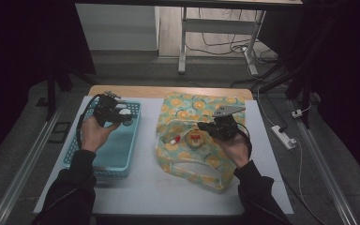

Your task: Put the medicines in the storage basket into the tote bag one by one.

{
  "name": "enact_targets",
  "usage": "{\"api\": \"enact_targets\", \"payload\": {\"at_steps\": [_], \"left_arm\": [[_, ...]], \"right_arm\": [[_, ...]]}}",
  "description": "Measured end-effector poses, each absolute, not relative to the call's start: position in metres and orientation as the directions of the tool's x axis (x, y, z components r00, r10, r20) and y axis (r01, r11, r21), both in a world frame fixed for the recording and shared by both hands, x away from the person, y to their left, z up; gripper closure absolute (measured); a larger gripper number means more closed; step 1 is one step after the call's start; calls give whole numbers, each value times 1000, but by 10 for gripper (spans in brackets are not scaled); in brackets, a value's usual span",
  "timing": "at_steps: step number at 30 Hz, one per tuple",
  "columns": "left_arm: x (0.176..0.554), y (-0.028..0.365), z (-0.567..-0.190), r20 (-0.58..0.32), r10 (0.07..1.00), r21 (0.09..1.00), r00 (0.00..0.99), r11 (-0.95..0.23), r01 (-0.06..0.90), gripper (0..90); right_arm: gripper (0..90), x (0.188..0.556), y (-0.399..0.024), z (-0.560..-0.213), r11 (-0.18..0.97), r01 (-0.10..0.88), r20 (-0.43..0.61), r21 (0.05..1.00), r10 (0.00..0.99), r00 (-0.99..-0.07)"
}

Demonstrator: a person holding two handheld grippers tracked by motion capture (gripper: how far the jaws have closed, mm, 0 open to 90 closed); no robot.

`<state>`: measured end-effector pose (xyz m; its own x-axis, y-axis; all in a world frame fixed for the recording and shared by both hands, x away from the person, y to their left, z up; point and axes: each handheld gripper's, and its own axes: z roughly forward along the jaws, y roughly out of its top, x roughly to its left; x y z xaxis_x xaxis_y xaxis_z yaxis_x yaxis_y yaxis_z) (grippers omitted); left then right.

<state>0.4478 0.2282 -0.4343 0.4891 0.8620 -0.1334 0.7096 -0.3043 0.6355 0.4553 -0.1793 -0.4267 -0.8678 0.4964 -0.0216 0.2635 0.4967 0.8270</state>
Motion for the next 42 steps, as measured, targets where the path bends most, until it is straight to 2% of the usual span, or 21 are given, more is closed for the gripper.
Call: {"api": "enact_targets", "payload": {"at_steps": [11,22,42], "left_arm": [[429,199,-420,-137,797,663,588,-367,652,503],[418,161,-425,-156,721,663,675,-429,613,503],[425,85,-436,-154,603,662,783,-525,535,503]], "right_arm": [[900,455,-180,-426,493,264,-20,829,499,-867],[900,456,-181,-425,488,261,-22,833,501,-865],[900,455,-181,-424,485,256,-26,836,501,-865]]}}
